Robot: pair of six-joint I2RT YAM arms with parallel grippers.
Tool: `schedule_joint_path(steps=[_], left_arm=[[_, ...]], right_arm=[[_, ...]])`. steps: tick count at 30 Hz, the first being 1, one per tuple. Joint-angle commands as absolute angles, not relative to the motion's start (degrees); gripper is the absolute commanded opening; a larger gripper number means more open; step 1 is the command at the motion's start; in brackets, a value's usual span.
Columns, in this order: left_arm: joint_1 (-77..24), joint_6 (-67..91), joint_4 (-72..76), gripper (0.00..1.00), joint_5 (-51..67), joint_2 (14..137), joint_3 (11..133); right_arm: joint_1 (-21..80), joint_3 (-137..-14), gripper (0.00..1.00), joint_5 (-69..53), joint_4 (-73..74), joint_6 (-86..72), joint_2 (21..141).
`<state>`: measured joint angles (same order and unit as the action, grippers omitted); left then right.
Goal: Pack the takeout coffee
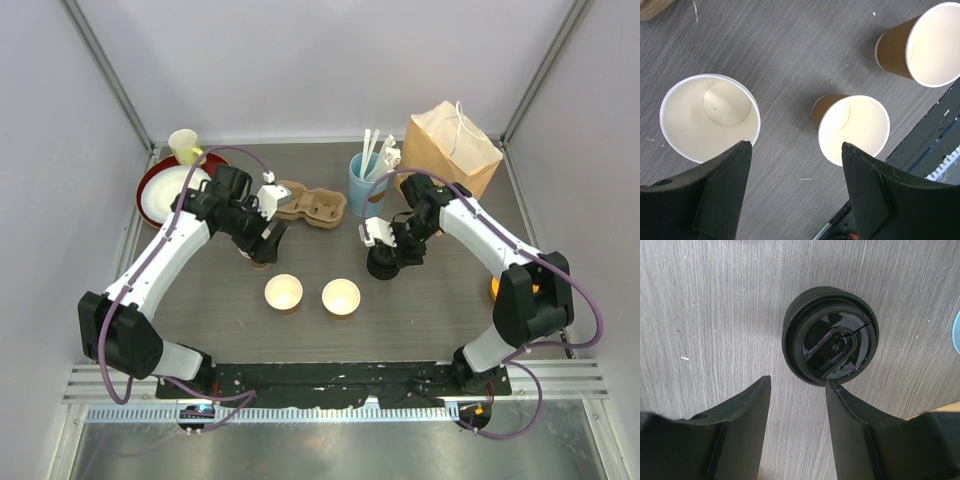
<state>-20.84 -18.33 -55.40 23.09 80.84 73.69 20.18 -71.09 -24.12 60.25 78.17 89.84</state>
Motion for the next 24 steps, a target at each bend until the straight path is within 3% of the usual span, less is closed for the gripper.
schedule_joint_path(steps=[1,24], left_arm=[[-20.5,-18.0,-55.5,0.77,22.9,80.6,75.6],[-20.4,-18.4,-56.0,0.76,23.1,80.3,75.3]], right_arm=[[20.7,-70.2,0.51,-23.6,57.1,81.6,88.5],[24.1,-71.7,0.40,-18.7,57.1,82.3,93.5]])
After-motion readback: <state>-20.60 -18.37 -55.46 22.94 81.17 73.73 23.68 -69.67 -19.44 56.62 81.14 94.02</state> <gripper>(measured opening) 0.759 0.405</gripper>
